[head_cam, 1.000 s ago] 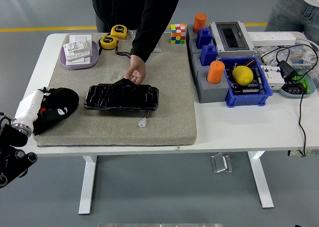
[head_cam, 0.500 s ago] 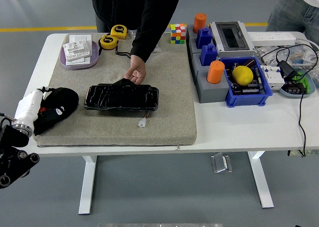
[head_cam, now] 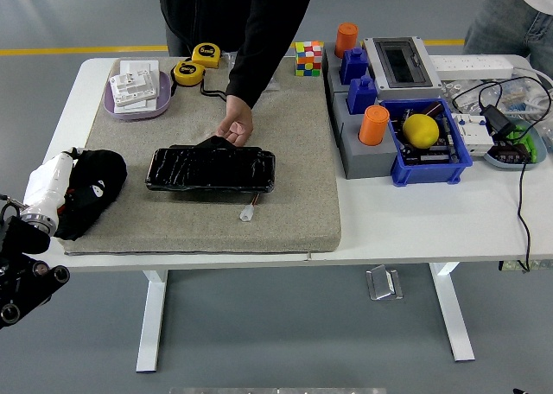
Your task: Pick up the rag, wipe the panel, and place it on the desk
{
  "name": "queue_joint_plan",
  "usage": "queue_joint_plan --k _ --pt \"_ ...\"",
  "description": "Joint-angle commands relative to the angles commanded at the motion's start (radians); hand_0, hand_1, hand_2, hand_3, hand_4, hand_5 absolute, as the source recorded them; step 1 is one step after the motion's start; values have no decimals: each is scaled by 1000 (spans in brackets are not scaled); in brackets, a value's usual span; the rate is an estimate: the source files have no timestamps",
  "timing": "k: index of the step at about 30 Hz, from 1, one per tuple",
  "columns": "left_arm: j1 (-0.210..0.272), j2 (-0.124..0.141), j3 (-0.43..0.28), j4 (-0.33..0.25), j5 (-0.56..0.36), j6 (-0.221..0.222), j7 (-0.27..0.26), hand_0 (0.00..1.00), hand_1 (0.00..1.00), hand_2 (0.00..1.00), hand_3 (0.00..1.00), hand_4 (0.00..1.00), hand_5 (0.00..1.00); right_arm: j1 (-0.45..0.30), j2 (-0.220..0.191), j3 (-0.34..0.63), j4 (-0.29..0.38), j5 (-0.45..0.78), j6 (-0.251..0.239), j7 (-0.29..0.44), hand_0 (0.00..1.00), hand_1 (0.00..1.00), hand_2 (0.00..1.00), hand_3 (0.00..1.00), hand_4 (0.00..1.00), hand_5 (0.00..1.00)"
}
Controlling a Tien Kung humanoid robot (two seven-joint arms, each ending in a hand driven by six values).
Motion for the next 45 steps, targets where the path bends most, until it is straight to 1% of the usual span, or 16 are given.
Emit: queue_joint_plan --k 5,6,11,12,17,18,20,23,24,27,30,31,36,37,41,45 --pt "1 -1 4 -1 2 2 -3 203 189 720 711 483 2 -1 0 15 0 -9 -1 1 761 573 702 599 998 550" --pt "1 -1 4 -1 4 3 -3 192 163 698 698 431 2 0 0 16 0 -10 -1 1 761 573 702 599 998 550" --pt "0 -1 2 -1 8 1 -1 192 163 698 698 431 2 0 -1 22 0 -12 -1 0 761 573 702 599 998 550" --pt "1 -1 2 -1 8 -1 1 188 151 687 696 405 2 1 -2 23 -1 -14 -1 -1 761 574 702 600 998 550" --pt "2 -1 -1 -1 3 -4 -2 188 151 687 696 405 2 1 -1 27 0 -14 -2 0 761 574 702 600 998 550" --pt "2 0 -2 -2 2 -6 -2 194 154 679 681 383 2 1 -1 27 0 -14 -2 0 761 573 702 599 998 549" --pt "4 2 -7 -9 4 -7 -4 194 154 679 681 383 2 1 0 27 -1 -14 -1 0 761 573 702 599 998 549" --pt "8 11 -19 -32 15 -12 0 194 154 679 681 383 2 1 -1 26 -2 -13 -1 0 761 573 702 599 998 549" --pt "10 16 -27 -46 23 -16 7 200 153 636 606 368 2 1 -2 25 -1 -13 -1 0 760 573 702 600 998 550" --pt "12 27 -52 -83 56 -25 28 200 153 636 606 368 2 2 -3 25 -2 -13 -1 0 760 573 702 600 998 550" --pt "6 44 -81 -138 91 -34 52 200 153 636 606 368 2 4 -4 26 -3 -13 -1 0 760 573 702 600 998 550" --pt "4 48 -86 -150 96 -37 57 202 150 608 552 346 2 4 -4 26 -3 -13 -2 1 760 573 702 599 998 550" --pt "-11 63 -90 -217 126 -50 86 202 150 608 552 346 2 6 -1 25 -2 -13 -3 4 760 573 702 599 998 550" --pt "-14 65 -87 -227 129 -54 93 202 145 589 534 339 2 6 -1 25 -2 -13 -3 4 760 573 702 599 998 550" --pt "-32 61 -78 -243 138 -59 110 202 145 589 534 339 2 6 -1 22 -2 -12 -3 4 760 573 702 599 998 550" --pt "-53 47 -60 -236 146 -56 125 203 142 581 529 325 2 7 -3 19 -3 -11 -2 5 760 573 702 599 998 549"
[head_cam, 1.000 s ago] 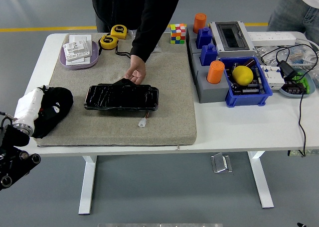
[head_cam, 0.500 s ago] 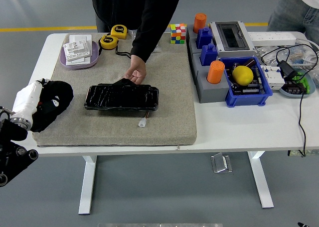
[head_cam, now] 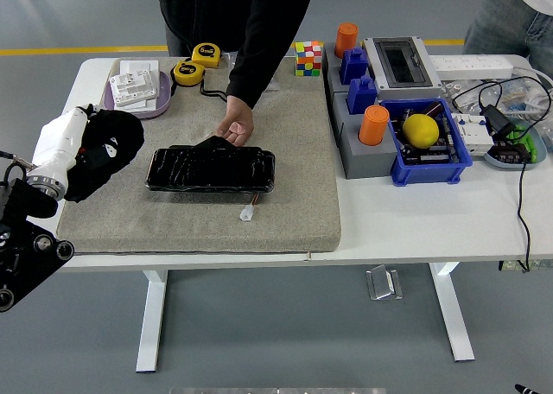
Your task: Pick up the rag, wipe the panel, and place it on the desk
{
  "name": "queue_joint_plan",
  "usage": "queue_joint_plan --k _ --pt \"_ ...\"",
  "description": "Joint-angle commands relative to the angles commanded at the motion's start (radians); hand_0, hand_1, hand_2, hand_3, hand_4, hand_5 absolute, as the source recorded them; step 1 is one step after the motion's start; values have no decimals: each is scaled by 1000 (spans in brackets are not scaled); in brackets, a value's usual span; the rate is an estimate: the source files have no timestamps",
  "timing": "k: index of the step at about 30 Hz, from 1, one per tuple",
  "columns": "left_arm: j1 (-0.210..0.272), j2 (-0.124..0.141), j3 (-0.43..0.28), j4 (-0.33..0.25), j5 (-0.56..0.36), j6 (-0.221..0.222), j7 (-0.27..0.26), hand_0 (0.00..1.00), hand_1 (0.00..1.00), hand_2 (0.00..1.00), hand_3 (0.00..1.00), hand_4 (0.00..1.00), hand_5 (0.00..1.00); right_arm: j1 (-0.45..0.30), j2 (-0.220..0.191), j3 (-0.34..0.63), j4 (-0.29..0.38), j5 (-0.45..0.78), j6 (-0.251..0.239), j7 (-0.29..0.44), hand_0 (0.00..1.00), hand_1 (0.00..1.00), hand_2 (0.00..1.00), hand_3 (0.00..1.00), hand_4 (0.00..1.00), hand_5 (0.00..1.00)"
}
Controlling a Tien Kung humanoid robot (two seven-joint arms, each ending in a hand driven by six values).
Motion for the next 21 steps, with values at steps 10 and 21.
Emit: queue_joint_plan --k 10,21 --pt "-32 -58 62 41 -6 7 12 199 140 586 532 305 2 -1 -6 -10 -1 3 3 1 760 573 702 599 998 549" --pt "-63 -93 121 42 -10 9 16 198 141 507 498 305 2 -1 -11 -11 -2 3 5 3 760 573 702 598 998 550"
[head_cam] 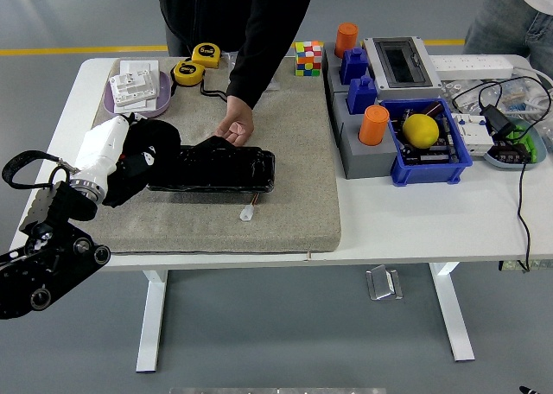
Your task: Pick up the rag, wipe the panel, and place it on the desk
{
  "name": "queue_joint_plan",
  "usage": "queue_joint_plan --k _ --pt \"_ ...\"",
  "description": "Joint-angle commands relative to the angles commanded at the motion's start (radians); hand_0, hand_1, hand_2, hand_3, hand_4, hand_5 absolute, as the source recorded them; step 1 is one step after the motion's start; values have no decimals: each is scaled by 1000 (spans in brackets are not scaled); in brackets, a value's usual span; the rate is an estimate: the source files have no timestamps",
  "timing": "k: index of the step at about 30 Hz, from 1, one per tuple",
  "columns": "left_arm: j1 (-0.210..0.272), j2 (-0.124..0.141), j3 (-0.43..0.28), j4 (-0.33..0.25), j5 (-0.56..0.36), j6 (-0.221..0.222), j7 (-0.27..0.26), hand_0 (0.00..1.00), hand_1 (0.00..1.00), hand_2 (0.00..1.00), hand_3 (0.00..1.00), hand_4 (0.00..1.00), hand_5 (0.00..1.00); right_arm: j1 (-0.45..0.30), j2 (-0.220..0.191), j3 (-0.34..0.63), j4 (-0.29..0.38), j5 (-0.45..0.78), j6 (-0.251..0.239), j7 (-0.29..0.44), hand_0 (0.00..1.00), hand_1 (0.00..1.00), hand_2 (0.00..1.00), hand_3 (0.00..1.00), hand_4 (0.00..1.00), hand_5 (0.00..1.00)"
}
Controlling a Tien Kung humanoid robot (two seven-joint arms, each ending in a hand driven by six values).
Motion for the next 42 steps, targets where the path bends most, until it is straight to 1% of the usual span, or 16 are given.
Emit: queue_joint_plan --k 7,13,19,25,31,42 --pt "-19 -18 45 -1 -7 -1 1 192 135 506 497 292 2 1 -3 -3 0 2 1 0 760 573 702 599 998 549" --pt "-42 -39 85 -5 -14 -1 4 195 133 506 496 285 2 2 -7 -9 -1 5 3 0 760 572 702 599 998 549" --pt "-76 -63 134 -2 -24 -3 7 191 131 505 494 282 2 5 -10 -16 -2 9 5 1 759 573 702 600 998 549" --pt "-92 -82 170 1 -31 -2 7 192 129 505 493 280 2 6 -15 -21 -2 10 7 0 760 573 702 599 998 549" --pt "-104 -94 197 3 -33 -2 11 192 129 505 494 277 2 8 -23 -31 -3 14 11 -3 760 572 702 599 998 549" --pt "-145 -126 238 7 -39 -2 16 192 129 506 494 274 2 15 -32 -42 -4 18 14 -6 760 571 702 600 998 548"
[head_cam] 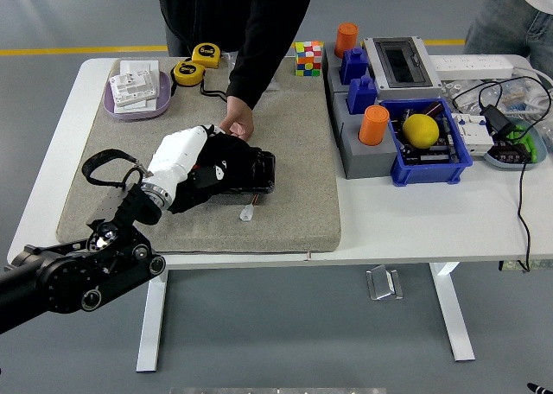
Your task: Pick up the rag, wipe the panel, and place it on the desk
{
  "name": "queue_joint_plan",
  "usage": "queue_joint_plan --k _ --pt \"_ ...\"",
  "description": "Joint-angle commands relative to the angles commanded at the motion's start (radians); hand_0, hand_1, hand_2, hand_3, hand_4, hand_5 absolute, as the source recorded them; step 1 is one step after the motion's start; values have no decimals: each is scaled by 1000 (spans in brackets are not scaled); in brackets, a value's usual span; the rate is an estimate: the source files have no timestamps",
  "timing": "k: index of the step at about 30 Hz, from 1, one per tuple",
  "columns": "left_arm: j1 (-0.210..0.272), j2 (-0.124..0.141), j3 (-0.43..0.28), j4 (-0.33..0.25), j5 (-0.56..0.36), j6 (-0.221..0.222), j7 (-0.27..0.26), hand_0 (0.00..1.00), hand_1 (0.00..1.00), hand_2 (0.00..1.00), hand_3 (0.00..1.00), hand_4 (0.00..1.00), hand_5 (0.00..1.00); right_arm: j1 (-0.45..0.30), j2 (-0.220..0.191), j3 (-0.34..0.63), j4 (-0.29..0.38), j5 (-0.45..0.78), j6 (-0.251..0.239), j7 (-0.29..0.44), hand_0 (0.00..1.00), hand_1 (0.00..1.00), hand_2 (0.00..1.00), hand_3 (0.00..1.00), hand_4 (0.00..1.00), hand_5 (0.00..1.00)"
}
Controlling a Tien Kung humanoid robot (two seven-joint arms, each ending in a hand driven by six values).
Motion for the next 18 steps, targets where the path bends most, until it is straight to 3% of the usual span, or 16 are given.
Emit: queue_joint_plan --k 18 --pt "-44 -44 61 19 -19 -4 5 193 126 507 495 266 2 11 -8 -19 -2 4 3 -7 759 571 702 599 998 547"
